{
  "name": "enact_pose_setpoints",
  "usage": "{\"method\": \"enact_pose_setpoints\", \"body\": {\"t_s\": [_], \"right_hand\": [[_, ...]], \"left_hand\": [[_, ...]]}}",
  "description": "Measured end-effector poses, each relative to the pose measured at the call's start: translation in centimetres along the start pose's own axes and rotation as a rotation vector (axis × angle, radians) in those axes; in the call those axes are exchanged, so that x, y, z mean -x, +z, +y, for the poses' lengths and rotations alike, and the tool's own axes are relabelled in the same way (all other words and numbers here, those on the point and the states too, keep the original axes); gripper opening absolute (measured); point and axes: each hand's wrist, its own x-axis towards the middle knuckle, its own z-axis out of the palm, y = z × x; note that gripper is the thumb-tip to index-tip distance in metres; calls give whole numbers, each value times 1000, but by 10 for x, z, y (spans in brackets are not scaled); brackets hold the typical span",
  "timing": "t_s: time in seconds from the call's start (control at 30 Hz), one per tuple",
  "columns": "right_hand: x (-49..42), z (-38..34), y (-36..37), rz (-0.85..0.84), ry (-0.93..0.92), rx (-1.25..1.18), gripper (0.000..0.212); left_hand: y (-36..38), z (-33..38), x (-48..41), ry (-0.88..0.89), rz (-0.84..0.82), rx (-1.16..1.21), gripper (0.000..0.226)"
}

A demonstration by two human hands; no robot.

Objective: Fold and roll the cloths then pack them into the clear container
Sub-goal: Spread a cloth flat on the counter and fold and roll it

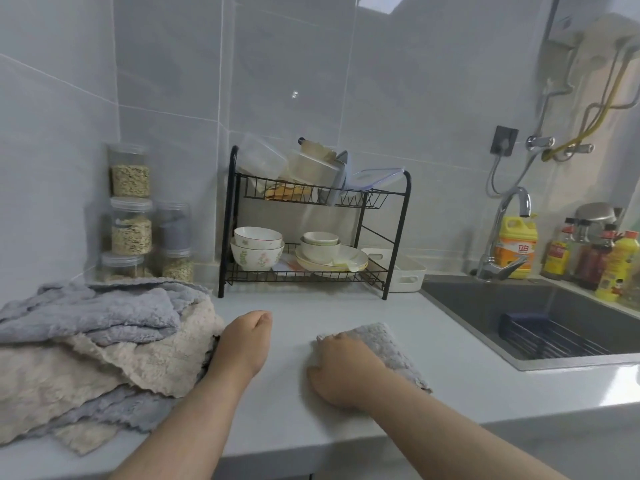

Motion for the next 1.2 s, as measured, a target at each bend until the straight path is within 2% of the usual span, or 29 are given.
{"method": "enact_pose_setpoints", "body": {"t_s": [0.07, 0.13, 0.17, 0.23, 0.3, 0.4, 0.5, 0.57, 0.67, 0.73, 0.8, 0.87, 0.97, 1.03, 1.13, 1.2], "right_hand": [[8, 3, -10, 41, -25, -141, 38], [16, 14, -22, 167, 38, -328, 31], [18, 24, -26, 251, 93, -365, 28], [19, 50, -28, 338, 246, -291, 26], [19, 73, -25, 267, 428, -229, 28], [16, 85, -18, 48, 549, -457, 33], [12, 86, -13, 47, 489, -642, 24], [11, 88, -14, 120, 350, -729, 18], [13, 92, -27, 219, 86, -747, 42], [13, 92, -37, 254, -26, -693, 48], [9, 94, -42, 263, -82, -679, 48], [6, 92, -45, 249, -109, -697, 48], [0, 90, -46, 262, -78, -728, 52], [-7, 91, -37, 302, 1, -947, 54], [-18, 86, -8, 177, 140, -1578, 61], [-22, 79, 10, 122, 179, -1785, 46]], "left_hand": [[0, 0, 0, -4, -5, -3, 15], [1, -1, 0, 4, -19, -13, 16], [1, -1, 1, 10, -32, -24, 16], [1, 0, 3, 27, -63, -46, 15], [3, 6, 6, 85, -79, -88, 14], [10, 20, 8, 187, -111, -159, 23], [25, 35, 4, 244, -246, -138, 37], [33, 45, -1, 251, -333, -113, 48], [36, 56, -10, 147, -521, 16, 75], [33, 58, -15, 68, -685, 149, 66], [29, 56, -16, 32, -749, 191, 40], [27, 51, -16, -49, -722, 270, 22], [25, 42, -12, -163, -653, 486, 21], [25, 35, -8, -230, -564, 631, 16], [24, 26, -7, -324, -465, 847, 23], [23, 21, -9, -349, -432, 933, 28]]}}
